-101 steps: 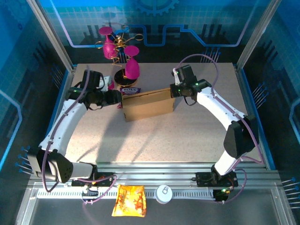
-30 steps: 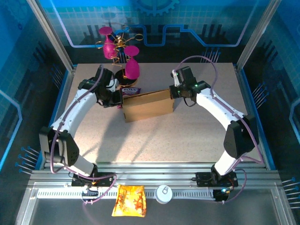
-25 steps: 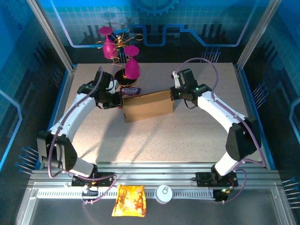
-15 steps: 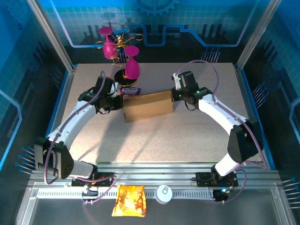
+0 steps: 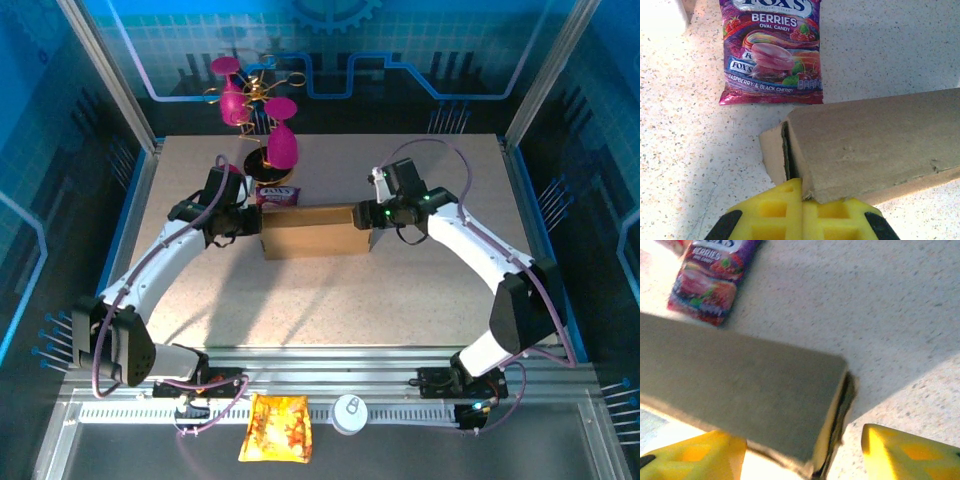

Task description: Fold the paper box

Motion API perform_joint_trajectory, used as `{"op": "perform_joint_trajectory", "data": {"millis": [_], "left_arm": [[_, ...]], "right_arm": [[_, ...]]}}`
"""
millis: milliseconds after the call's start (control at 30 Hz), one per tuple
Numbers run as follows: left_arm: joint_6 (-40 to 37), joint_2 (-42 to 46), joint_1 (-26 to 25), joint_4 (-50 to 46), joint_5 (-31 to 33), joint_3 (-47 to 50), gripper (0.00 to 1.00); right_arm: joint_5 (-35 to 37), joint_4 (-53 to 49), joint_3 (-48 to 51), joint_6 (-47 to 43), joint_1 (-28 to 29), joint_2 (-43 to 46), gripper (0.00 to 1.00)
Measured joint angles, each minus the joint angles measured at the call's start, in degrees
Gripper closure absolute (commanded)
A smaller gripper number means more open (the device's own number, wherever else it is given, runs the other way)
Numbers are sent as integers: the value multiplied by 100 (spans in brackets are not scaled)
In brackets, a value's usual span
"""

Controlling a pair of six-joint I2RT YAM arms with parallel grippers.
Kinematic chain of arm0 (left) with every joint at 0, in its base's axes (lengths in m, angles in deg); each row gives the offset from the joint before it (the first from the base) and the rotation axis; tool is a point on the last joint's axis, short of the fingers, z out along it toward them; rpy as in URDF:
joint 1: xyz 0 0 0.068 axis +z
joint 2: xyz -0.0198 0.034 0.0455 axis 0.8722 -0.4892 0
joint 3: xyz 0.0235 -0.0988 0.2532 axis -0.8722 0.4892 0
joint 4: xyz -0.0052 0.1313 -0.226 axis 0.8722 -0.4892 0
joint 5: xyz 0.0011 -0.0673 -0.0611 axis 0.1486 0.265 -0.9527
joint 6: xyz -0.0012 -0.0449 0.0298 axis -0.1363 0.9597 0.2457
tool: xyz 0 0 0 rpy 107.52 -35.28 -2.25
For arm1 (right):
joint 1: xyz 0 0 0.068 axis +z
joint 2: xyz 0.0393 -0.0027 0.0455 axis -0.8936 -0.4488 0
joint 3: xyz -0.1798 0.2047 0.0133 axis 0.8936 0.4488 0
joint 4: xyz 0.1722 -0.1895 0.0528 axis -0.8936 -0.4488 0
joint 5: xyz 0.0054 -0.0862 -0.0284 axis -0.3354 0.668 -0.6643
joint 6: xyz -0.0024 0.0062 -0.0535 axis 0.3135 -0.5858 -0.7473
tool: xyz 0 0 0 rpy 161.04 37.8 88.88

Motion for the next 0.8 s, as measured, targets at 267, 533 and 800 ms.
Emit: {"op": "perform_joint_trajectory", "data": {"millis": [267, 533, 800], "left_arm": [[0, -37, 0, 57, 42, -4, 100], [0, -52, -2, 74, 61, -9, 100], [0, -98, -17, 87, 83, -46, 100]], "right_arm": [[-787, -234, 37, 1119, -192, 518, 30], [-1082, 505, 927, 3735, -643, 1598, 2], [-1410, 2190, 2041, 7101, -782, 1478, 1]]}}
